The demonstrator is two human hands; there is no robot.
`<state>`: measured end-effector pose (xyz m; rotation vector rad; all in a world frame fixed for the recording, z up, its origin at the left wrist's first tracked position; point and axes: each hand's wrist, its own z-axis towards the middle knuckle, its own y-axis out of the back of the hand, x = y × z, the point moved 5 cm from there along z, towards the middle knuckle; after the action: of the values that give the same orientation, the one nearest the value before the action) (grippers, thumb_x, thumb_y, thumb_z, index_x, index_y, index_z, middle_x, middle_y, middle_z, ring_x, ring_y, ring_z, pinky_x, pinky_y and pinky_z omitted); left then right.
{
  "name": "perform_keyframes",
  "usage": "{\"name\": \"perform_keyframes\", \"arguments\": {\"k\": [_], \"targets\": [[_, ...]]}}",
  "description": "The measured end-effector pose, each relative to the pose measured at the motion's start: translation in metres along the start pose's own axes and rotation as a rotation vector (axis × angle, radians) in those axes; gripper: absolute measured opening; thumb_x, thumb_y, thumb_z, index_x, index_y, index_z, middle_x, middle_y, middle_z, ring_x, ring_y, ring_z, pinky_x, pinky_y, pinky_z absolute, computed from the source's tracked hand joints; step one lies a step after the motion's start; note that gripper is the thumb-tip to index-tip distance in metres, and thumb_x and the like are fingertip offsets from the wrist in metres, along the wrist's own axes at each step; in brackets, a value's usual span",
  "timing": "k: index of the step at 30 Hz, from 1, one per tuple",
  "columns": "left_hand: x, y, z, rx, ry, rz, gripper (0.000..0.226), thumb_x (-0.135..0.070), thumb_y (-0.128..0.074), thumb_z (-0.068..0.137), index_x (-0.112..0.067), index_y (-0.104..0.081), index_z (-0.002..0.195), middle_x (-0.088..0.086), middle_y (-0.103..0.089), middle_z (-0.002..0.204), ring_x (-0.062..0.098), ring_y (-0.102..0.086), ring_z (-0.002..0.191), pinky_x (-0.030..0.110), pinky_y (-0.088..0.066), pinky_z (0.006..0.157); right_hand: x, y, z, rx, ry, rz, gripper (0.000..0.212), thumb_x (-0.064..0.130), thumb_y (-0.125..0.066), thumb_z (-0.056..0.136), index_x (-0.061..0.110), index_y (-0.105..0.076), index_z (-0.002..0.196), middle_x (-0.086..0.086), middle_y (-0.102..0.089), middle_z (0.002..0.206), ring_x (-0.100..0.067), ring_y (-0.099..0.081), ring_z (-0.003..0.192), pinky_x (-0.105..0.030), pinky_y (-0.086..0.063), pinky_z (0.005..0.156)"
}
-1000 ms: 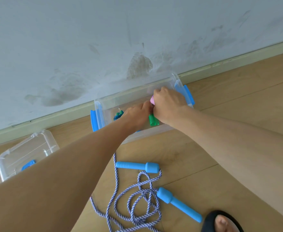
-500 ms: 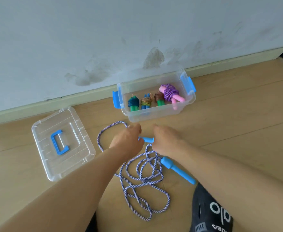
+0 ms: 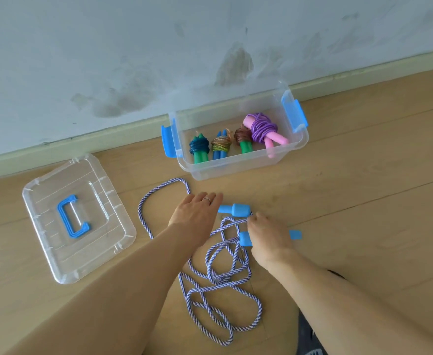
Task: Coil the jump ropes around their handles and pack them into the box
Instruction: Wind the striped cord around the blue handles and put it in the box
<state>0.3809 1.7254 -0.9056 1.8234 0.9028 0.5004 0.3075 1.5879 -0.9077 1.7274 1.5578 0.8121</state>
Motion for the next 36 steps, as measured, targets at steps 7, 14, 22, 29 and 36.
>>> {"name": "perform_keyframes", "arguments": {"k": [7, 14, 22, 29, 36], "targets": [[-0.005, -0.005, 0.019, 0.229, 0.146, -0.07, 0.031, -0.012, -0.05, 0.095, -0.014, -0.048, 0.126, 0.007, -0.055, 0.126, 0.03, -0.06, 0.115, 0.04, -0.048, 0.087, 0.013, 0.044, 0.012, -0.031, 0.235, -0.08, 0.037, 0.0, -0.054, 0.086, 0.013, -0.051, 0.121, -0.007, -0.052, 0.119, -0.028, -0.058, 0.102, -0.037, -0.037, 0.07], [0.006, 0.01, -0.011, 0.285, 0.288, -0.147, 0.04, -0.04, -0.043, 0.097, -0.011, -0.054, 0.123, 0.007, -0.059, 0.117, 0.029, -0.062, 0.106, 0.038, -0.047, 0.082, 0.004, 0.053, -0.012, 0.622, -0.116, 0.561, 0.029, 0.001, -0.05, 0.09, -0.006, -0.053, 0.118, -0.02, -0.061, 0.087, -0.027, -0.06, 0.064, -0.036, -0.058, 0.071], [0.015, 0.123, -0.074, 0.376, 0.534, -1.338, 0.025, -0.037, -0.039, 0.095, -0.012, -0.045, 0.097, 0.007, -0.05, 0.072, 0.018, -0.061, 0.053, 0.028, -0.057, 0.058, 0.022, 0.151, -0.067, 0.337, -0.086, 0.968, 0.035, -0.003, -0.046, 0.097, -0.003, -0.048, 0.132, -0.011, -0.046, 0.086, -0.021, -0.057, 0.063, -0.048, -0.056, 0.086], [-0.01, 0.24, -0.149, 0.318, 0.243, -1.595, 0.042, -0.032, -0.052, 0.102, 0.002, -0.057, 0.127, 0.014, -0.072, 0.113, 0.024, -0.073, 0.098, 0.032, -0.06, 0.085, 0.057, 0.242, -0.127, -0.181, -0.05, 1.412, 0.022, 0.015, -0.044, 0.091, 0.022, -0.057, 0.107, -0.015, -0.069, 0.105, -0.033, -0.071, 0.084, -0.048, -0.062, 0.076], [-0.002, 0.283, -0.225, 0.177, 0.198, -1.451, 0.021, -0.023, -0.051, 0.1, -0.003, -0.056, 0.1, 0.005, -0.064, 0.072, 0.013, -0.06, 0.059, 0.019, -0.05, 0.054, 0.08, 0.275, -0.193, -0.232, 0.155, 1.279, 0.02, 0.009, -0.047, 0.09, 0.006, -0.053, 0.108, -0.011, -0.073, 0.095, -0.025, -0.071, 0.072, -0.041, -0.06, 0.074]]}}
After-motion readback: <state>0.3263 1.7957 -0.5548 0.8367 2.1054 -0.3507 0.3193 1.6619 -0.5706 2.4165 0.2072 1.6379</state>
